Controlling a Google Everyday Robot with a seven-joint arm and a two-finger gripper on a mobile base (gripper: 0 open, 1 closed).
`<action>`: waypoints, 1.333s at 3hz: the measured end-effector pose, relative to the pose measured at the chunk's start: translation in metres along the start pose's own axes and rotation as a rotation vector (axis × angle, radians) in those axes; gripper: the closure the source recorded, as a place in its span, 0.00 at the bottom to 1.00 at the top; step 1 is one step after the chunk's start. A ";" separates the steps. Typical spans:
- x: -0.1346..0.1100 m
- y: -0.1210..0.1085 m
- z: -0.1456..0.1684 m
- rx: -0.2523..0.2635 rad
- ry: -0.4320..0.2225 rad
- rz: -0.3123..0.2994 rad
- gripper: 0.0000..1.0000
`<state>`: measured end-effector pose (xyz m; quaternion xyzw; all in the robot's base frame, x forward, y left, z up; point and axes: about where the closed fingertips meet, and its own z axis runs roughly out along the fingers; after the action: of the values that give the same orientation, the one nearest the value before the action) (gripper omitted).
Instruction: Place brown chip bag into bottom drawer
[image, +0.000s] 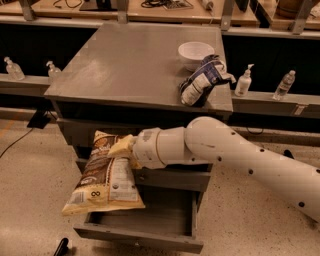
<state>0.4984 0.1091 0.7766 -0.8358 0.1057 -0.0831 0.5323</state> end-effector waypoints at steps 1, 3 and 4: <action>-0.004 0.059 0.012 0.042 0.015 0.067 1.00; -0.039 0.184 0.034 0.098 0.014 0.214 1.00; -0.042 0.190 0.037 0.106 0.007 0.231 1.00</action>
Offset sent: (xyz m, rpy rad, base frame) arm -0.0534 -0.0468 -0.2243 0.1881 0.1654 -0.1274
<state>0.4508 0.0743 0.5877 -0.7885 0.1984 -0.0296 0.5813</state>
